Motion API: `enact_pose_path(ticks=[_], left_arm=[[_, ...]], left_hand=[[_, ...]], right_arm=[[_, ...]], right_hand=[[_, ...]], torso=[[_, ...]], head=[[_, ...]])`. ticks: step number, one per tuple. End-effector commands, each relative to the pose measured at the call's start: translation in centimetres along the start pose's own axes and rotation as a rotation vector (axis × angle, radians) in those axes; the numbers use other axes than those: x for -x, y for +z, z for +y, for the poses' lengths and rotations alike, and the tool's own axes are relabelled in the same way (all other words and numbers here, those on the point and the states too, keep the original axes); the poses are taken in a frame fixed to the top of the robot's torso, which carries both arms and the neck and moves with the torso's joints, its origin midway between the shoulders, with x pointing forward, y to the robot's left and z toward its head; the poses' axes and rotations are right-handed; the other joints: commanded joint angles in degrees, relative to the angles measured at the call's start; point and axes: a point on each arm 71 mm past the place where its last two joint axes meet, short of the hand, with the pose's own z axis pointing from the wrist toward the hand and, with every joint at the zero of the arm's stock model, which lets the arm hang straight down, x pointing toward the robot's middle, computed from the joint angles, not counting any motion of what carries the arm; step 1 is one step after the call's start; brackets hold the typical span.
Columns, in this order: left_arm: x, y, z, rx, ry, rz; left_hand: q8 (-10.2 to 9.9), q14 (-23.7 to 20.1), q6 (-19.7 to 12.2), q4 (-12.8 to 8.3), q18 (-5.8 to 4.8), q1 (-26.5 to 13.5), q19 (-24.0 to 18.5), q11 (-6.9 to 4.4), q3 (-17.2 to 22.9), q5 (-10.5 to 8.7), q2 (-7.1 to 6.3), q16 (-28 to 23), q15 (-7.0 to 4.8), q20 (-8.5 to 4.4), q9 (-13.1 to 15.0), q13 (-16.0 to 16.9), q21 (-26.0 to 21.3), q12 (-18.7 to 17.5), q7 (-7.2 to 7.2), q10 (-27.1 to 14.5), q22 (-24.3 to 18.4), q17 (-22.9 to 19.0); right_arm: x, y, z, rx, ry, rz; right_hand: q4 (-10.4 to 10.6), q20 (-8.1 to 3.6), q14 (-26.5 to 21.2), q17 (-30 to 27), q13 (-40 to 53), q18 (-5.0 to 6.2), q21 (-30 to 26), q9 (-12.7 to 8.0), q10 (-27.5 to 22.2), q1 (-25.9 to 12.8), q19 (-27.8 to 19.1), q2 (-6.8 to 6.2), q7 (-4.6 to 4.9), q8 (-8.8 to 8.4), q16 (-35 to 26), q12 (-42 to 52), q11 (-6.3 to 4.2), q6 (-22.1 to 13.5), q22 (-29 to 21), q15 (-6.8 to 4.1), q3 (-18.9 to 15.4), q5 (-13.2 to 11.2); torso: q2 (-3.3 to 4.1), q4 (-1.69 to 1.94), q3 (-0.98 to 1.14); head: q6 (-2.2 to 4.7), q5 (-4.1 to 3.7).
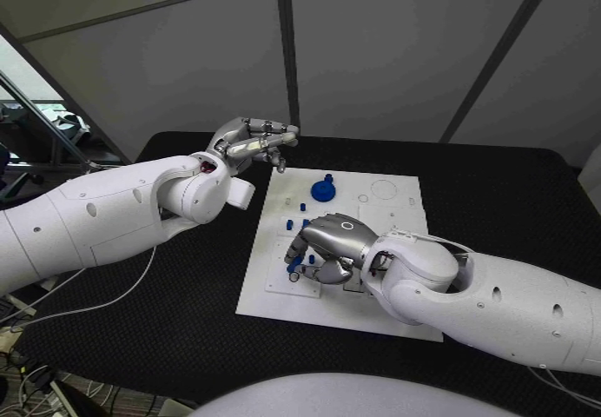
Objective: Assemble the parts on the task board
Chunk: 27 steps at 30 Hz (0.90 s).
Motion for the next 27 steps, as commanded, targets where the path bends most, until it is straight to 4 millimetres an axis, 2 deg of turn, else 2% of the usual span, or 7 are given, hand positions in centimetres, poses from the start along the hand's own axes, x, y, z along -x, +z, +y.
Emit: enact_pose_path(ticks=[1, 16, 27], left_arm=[[-0.15, 0.08, -0.15, -0.009, -0.007, 0.011], [-0.26, 0.16, -0.11, -0.007, -0.008, 0.013], [-0.27, 0.15, -0.11, -0.006, -0.008, 0.012]], left_hand=[[0.2, -0.3, -0.5, 0.1, 3.19, -0.5, -0.2, -0.04, -0.2, -0.09, -0.09, 0.0, 0.03, 0.1, 0.0, 0.1, -0.4, 0.3, 0.02, -0.5, 0.0, -0.1], [0.2, -0.3, -0.5, 0.1, 3.19, -0.5, -0.2, -0.04, -0.2, -0.09, -0.09, 0.0, 0.03, 0.1, 0.0, 0.1, -0.4, 0.3, 0.02, -0.5, 0.0, -0.1], [0.2, -0.3, -0.5, 0.1, 3.19, -0.5, -0.2, -0.04, -0.2, -0.09, -0.09, 0.0, 0.03, 0.1, 0.0, 0.1, -0.4, 0.3, 0.02, -0.5, 0.0, -0.1]], right_arm=[[-0.31, 0.04, 0.14, 0.022, -0.022, 0.035], [-0.83, 0.28, -0.26, 0.01, -0.036, 0.073], [-1.21, 0.46, -0.27, 0.004, -0.048, 0.105]], right_hand=[[0.0, 0.29, 1.9, 0.0, 0.1, -0.54, 0.3, -0.1, 0.9, 0.0, 0.2, -0.37, 0.32, -0.16, 0.3, -0.1, -0.65, -0.2, 6.5, -0.01, 0.3, 0.2], [-0.1, 0.29, 1.9, 0.0, 0.1, -0.55, 0.4, -0.1, 0.9, 0.1, 0.3, -0.35, 0.32, -0.17, 0.3, -0.2, -0.65, -0.2, 6.5, -0.01, 0.3, 0.2], [-0.1, 0.3, 1.9, 0.1, 0.1, -0.56, 0.4, -0.1, 0.9, 0.1, 0.3, -0.31, 0.32, -0.17, 0.4, -0.2, -0.65, -0.2, 6.5, -0.01, 0.4, 0.3]], torso=[[0.02, 0.0, -0.01], [0.02, 0.03, -0.08], [0.03, 0.02, -0.04]], head=[[-0.08, 0.04], [-0.11, 0.25], [-0.25, 0.38]])
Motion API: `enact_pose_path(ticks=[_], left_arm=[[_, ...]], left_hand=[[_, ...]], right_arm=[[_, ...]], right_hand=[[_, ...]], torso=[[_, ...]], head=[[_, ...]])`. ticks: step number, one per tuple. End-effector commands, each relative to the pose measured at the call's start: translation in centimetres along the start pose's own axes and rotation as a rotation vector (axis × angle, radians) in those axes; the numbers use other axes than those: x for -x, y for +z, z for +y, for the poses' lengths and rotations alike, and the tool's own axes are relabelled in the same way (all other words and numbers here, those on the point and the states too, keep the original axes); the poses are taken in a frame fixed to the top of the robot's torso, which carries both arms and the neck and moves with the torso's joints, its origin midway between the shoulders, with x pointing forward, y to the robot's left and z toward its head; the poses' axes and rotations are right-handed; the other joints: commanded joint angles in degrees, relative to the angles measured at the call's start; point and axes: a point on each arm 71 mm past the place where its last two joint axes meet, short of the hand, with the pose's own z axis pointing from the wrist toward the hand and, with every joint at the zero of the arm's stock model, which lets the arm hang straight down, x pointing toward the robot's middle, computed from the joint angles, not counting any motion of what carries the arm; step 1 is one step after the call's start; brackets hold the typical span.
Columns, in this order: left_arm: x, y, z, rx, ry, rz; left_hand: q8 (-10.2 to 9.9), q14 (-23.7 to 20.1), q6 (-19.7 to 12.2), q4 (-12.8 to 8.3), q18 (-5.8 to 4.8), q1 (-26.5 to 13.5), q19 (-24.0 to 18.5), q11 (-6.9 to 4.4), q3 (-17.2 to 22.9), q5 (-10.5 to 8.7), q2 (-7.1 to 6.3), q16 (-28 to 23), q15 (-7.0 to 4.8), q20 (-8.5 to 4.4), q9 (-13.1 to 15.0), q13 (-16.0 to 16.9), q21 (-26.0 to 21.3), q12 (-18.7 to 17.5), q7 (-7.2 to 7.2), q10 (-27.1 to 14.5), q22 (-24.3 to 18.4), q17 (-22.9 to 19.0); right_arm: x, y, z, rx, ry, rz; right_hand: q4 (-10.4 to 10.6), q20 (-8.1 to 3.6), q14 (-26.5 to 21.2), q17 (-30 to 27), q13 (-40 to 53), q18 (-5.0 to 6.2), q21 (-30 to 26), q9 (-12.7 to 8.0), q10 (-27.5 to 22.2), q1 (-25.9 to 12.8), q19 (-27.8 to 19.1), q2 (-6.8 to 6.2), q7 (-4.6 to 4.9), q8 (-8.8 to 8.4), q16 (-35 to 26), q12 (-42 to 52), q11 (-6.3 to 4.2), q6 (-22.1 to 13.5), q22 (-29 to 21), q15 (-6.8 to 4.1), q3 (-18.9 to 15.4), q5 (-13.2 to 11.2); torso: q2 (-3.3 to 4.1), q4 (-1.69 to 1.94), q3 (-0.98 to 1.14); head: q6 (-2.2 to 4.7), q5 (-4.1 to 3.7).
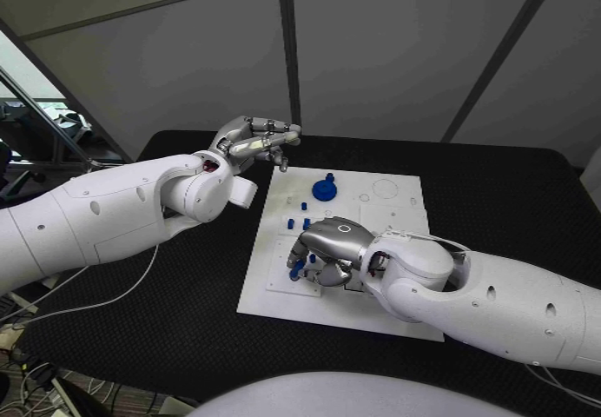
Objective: Assemble the parts on the task board
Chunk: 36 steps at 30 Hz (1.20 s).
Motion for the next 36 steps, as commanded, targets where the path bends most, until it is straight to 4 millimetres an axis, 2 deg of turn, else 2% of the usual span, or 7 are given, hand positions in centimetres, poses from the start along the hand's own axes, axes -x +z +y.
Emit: enact_pose_path(ticks=[1, 15, 25, 36], left_arm=[[-0.13, 0.05, -0.15, -0.006, -0.007, 0.01], [-0.13, 0.06, -0.15, -0.006, -0.006, 0.009], [-0.13, 0.05, -0.15, -0.005, -0.006, 0.009], [-0.16, 0.09, -0.12, -0.005, -0.007, 0.01]], left_hand=[[0.2, -0.3, -0.5, 0.1, 3.19, -0.5, -0.2, -0.04, -0.2, -0.09, -0.08, 0.0, 0.03, 0.1, 0.0, 0.1, -0.4, 0.3, 0.02, -0.5, -0.1, -0.1], [0.3, -0.3, -0.6, 0.1, 3.21, -0.6, -0.2, -0.07, -0.3, -0.07, 0.01, 0.1, 0.02, 0.13, 0.0, 0.1, -0.5, 0.5, -0.02, -0.7, -0.1, -0.2], [0.3, -0.3, -0.6, 0.1, 3.21, -0.6, -0.2, -0.07, -0.3, -0.07, 0.01, 0.1, 0.02, 0.13, 0.0, 0.1, -0.5, 0.5, -0.02, -0.7, -0.1, -0.2], [0.3, -0.3, -0.6, 0.1, 3.21, -0.6, -0.2, -0.07, -0.3, -0.07, 0.01, 0.1, 0.02, 0.13, 0.0, 0.1, -0.5, 0.5, -0.02, -0.7, -0.1, -0.2]], right_arm=[[-0.43, 0.05, 0.05, 0.001, -0.016, 0.04], [-0.84, 0.15, 0.21, -0.005, -0.039, 0.065], [-0.52, -0.04, 0.16, -0.032, -0.079, 0.024], [-0.35, -0.23, 0.5, -0.029, -0.091, 0.012]], right_hand=[[0.0, 0.11, 1.9, 0.1, 0.1, -0.56, 0.4, -0.1, 0.9, 0.2, 0.1, -0.15, 0.42, -0.16, 0.2, 0.0, -0.65, -0.1, 6.5, -0.01, 0.3, 0.4], [0.0, 0.13, 1.9, 0.0, 0.2, -0.55, 0.4, 0.0, 1.1, 0.2, 0.0, -0.11, 0.39, -0.1, 0.2, 0.0, -0.67, 0.1, 6.5, -0.01, 0.2, 0.4], [0.0, 0.14, 1.9, 0.0, 0.3, -0.55, 0.4, 0.0, 1.2, 0.1, 0.0, -0.13, 0.34, -0.04, 0.2, 0.0, -0.72, 0.2, 6.5, -0.02, 0.2, 0.3], [0.0, 0.14, 1.9, 0.0, 0.3, -0.55, 0.4, 0.0, 1.4, 0.0, 0.0, -0.1, 0.28, 0.02, 0.2, 0.0, -0.78, 0.4, 6.6, -0.06, 0.2, 0.3]], torso=[[0.02, 0.01, 0.03], [0.02, -0.01, 0.02], [0.04, -0.03, 0.1], [0.01, 0.0, 0.07]], head=[[-0.11, 0.08], [-0.22, 0.18], [-0.25, 0.25], [-0.24, 0.26]])
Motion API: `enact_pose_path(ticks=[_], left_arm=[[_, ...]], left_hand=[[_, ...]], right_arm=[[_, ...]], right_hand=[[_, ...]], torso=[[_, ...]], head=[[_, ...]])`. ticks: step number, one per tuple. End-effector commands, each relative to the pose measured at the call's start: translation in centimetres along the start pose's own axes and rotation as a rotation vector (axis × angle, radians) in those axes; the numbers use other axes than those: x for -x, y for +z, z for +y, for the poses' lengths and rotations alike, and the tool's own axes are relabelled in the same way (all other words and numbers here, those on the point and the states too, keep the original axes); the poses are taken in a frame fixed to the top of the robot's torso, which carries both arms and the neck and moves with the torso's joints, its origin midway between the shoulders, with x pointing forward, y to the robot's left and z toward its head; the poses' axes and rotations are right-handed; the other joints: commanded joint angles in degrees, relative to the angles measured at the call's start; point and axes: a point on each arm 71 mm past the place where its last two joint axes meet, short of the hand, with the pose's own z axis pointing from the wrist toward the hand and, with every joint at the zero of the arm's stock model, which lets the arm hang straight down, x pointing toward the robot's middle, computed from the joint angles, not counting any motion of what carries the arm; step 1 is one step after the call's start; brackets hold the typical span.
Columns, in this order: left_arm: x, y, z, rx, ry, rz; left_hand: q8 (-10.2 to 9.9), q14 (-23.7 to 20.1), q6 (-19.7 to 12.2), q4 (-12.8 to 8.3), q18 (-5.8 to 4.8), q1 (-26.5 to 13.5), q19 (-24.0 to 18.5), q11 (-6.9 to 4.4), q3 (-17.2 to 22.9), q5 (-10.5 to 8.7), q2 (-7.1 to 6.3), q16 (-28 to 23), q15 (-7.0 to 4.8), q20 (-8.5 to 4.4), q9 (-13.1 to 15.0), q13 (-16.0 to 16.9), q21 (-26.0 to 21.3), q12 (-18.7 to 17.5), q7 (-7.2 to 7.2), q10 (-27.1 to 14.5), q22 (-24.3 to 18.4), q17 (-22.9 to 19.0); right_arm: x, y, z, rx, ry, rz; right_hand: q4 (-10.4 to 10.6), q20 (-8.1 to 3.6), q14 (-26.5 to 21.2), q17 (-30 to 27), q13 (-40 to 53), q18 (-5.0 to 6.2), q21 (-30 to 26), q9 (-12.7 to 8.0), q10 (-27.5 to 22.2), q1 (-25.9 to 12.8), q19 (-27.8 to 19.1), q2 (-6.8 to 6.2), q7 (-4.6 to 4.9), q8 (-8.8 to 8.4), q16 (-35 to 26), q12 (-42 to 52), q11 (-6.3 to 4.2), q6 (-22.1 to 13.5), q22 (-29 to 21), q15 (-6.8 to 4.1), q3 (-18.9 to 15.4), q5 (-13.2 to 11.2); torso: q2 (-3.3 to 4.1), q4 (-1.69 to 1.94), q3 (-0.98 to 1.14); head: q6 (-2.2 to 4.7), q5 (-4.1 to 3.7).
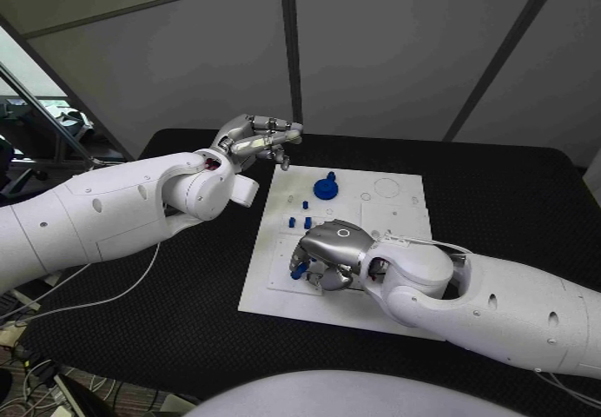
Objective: Assemble the parts on the task board
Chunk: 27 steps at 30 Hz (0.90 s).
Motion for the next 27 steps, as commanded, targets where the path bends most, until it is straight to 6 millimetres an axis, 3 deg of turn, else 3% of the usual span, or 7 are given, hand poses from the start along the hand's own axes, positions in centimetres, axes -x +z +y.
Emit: enact_pose_path(ticks=[1, 7, 14, 27], left_arm=[[-0.15, 0.06, -0.14, -0.005, -0.007, 0.01], [-0.17, 0.06, -0.14, -0.005, -0.007, 0.011], [-0.2, 0.06, -0.15, -0.005, -0.007, 0.011], [-0.21, 0.04, -0.15, -0.004, -0.007, 0.012]], left_hand=[[0.3, -0.3, -0.4, 0.1, 3.21, -0.6, -0.2, -0.06, -0.3, -0.07, 0.01, 0.1, 0.02, 0.12, 0.0, 0.1, -0.2, 0.2, 0.19, -0.3, -0.1, -0.1], [0.3, -0.3, -0.4, 0.1, 3.21, -0.6, -0.2, -0.06, -0.3, -0.07, 0.01, 0.1, 0.02, 0.12, 0.0, 0.1, -0.2, 0.2, 0.19, -0.3, -0.1, -0.1], [0.3, -0.3, -0.4, 0.1, 3.21, -0.6, -0.2, -0.06, -0.3, -0.07, 0.01, 0.1, 0.02, 0.12, 0.0, 0.1, -0.2, 0.2, 0.19, -0.3, -0.1, -0.1], [0.4, -0.4, -0.5, 0.1, 3.23, -0.6, -0.2, -0.08, -0.3, -0.05, 0.11, 0.1, 0.0, 0.13, 0.0, 0.1, -0.3, 0.3, 0.17, -0.3, -0.1, -0.2]], right_arm=[[0.15, -0.04, -0.06, -0.013, -0.024, -0.008], [0.14, 0.1, 0.11, -0.007, -0.025, -0.004], [0.02, 0.43, 0.28, -0.003, -0.023, 0.01], [-0.14, 0.62, 0.34, -0.02, -0.034, 0.034]], right_hand=[[-0.1, 0.14, 1.9, 0.0, 0.0, -0.56, 0.4, 0.0, 0.5, 0.3, 0.0, 0.19, 0.19, 0.36, 0.2, 0.0, 0.12, 0.3, 6.6, -0.06, 0.2, 0.3], [0.0, 0.14, 1.8, -0.2, 0.0, -0.49, 0.2, 0.0, 0.4, 0.1, -0.2, 0.08, 0.22, 0.27, 0.1, -0.2, 0.16, 0.2, 6.4, -0.05, 0.0, 0.2], [0.5, 0.52, 1.6, -0.7, -0.4, -0.4, -0.1, -0.5, -1.6, -1.3, -0.6, -0.44, 0.94, -1.08, 0.0, -1.9, 0.92, -1.8, 6.0, 0.51, -0.1, -0.2], [0.6, 0.66, 1.6, -0.8, -0.3, -0.36, -0.2, -0.4, -1.2, -1.5, -0.7, -0.26, 0.69, -0.73, 0.1, -2.0, 0.77, -1.0, 6.0, 0.5, 0.0, -0.2]], torso=[[0.02, 0.02, -0.03], [0.01, 0.03, -0.06], [-0.01, 0.06, -0.1], [-0.02, 0.01, -0.05]], head=[[0.05, -0.09], [0.02, -0.12], [-0.09, -0.09], [-0.21, 0.05]])
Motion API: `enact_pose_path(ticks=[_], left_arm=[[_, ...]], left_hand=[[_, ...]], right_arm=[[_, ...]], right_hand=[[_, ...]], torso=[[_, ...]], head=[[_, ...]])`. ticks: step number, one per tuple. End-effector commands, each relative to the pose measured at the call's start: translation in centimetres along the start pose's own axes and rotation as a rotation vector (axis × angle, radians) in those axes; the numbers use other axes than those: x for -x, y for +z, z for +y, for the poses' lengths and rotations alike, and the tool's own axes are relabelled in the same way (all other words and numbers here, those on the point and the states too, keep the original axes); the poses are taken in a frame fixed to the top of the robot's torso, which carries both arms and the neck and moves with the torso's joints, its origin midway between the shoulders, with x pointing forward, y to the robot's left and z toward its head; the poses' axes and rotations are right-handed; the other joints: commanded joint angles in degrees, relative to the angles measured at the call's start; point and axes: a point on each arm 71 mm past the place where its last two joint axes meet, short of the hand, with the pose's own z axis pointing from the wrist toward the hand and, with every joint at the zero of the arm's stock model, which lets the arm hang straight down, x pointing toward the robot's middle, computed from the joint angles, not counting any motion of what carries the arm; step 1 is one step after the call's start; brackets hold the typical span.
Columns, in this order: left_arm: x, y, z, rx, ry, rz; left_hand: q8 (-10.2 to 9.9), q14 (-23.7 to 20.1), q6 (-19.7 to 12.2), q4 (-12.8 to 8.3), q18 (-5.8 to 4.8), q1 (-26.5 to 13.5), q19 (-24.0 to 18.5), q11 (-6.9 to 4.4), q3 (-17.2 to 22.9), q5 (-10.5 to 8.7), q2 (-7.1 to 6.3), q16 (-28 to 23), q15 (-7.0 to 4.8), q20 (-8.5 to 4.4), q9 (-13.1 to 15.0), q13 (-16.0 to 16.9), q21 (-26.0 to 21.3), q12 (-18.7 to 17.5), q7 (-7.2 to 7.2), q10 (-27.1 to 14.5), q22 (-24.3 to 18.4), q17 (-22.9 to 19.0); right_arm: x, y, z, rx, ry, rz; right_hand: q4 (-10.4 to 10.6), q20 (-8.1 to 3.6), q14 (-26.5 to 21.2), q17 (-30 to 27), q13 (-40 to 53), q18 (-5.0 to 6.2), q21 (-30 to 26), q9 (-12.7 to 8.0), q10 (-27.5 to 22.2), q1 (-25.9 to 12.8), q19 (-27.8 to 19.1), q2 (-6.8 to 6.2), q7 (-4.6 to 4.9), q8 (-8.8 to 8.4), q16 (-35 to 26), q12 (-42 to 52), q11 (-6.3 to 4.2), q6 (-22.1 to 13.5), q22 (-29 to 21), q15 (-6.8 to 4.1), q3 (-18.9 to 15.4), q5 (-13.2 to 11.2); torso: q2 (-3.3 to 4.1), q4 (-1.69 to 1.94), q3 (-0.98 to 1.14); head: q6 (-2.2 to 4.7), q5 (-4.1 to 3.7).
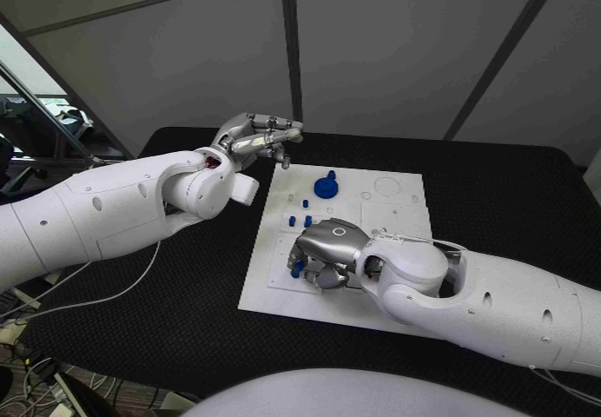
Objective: Assemble the parts on the task board
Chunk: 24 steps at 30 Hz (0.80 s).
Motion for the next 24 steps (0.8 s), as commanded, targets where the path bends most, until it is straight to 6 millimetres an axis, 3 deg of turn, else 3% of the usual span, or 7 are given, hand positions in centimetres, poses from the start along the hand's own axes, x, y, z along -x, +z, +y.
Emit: enact_pose_path(ticks=[1, 5, 8, 14, 24], left_arm=[[-0.16, 0.06, -0.14, -0.004, -0.007, 0.011], [-0.19, 0.07, -0.14, -0.004, -0.007, 0.012], [-0.19, 0.07, -0.13, -0.004, -0.007, 0.012], [-0.15, 0.05, -0.14, -0.003, -0.007, 0.011], [-0.04, 0.01, -0.14, -0.003, -0.006, 0.008]], left_hand=[[0.2, -0.4, -0.3, 0.1, 3.23, -0.6, -0.2, -0.08, -0.3, -0.05, 0.11, 0.1, 0.0, 0.13, 0.0, 0.1, -0.3, 0.3, 0.05, -0.3, -0.1, -0.1], [0.2, -0.4, -0.3, 0.1, 3.23, -0.6, -0.2, -0.08, -0.3, -0.05, 0.11, 0.1, 0.0, 0.13, 0.0, 0.1, -0.3, 0.3, 0.05, -0.3, -0.1, -0.1], [0.2, -0.4, -0.3, 0.1, 3.23, -0.6, -0.2, -0.08, -0.3, -0.05, 0.11, 0.1, 0.0, 0.13, 0.0, 0.1, -0.3, 0.3, 0.05, -0.3, -0.1, -0.1], [0.2, -0.4, -0.3, 0.1, 3.23, -0.6, -0.2, -0.08, -0.3, -0.05, 0.11, 0.1, 0.0, 0.13, 0.0, 0.1, -0.3, 0.3, 0.05, -0.3, -0.1, -0.1], [0.2, -0.4, -0.3, 0.1, 3.23, -0.6, -0.2, -0.08, -0.3, -0.05, 0.11, 0.1, 0.0, 0.13, 0.0, 0.1, -0.3, 0.3, 0.05, -0.3, -0.1, -0.1]], right_arm=[[-0.09, 0.09, 0.02, -0.01, -0.014, 0.007], [0.04, 0.21, 0.16, -0.006, -0.011, -0.009], [0.1, 0.24, 0.19, -0.002, -0.004, -0.019], [0.24, 0.24, 0.22, 0.008, 0.011, -0.04], [0.53, 0.03, 0.27, 0.021, 0.034, -0.079]], right_hand=[[0.2, 0.25, 1.4, 0.0, 0.1, -0.36, -0.2, 0.1, 0.2, -0.4, -0.3, 0.03, 0.04, 0.26, 0.1, -0.3, -0.15, 0.4, 6.0, 0.28, 0.0, -0.2], [0.2, 0.29, 1.3, -0.1, 0.0, -0.33, -0.3, -0.1, -0.2, -0.6, -0.3, -0.24, 0.19, -0.06, 0.1, -0.7, 0.0, 0.0, 5.9, 0.35, -0.1, -0.3], [0.7, 0.64, 1.2, -0.5, -0.6, -0.17, -0.9, -0.6, -2.2, -1.7, -0.9, -1.03, 0.88, -0.96, -0.1, -2.1, 0.69, -2.2, 5.3, 0.93, -0.3, -0.2], [1.8, 1.17, 0.7, -2.3, -1.5, 0.51, -3.0, -1.0, -5.9, -3.8, -2.9, -3.0, 0.25, -0.96, -1.1, -3.6, 1.04, -7.8, 3.1, 1.29, -2.0, 0.5], [2.3, 1.24, 0.4, -3.5, -1.6, 0.79, -4.1, -0.9, -7.5, -4.3, -3.6, -3.35, -0.03, -0.87, -1.8, -3.3, 1.15, -9.7, 2.0, 1.32, -3.9, 0.5]], torso=[[0.01, -0.01, 0.04], [0.03, 0.01, 0.05], [0.02, 0.01, 0.03], [0.01, 0.0, 0.02], [0.0, -0.05, 0.06]], head=[[0.05, 0.03], [0.09, 0.04], [0.07, 0.07], [0.03, 0.14], [-0.03, 0.18]])
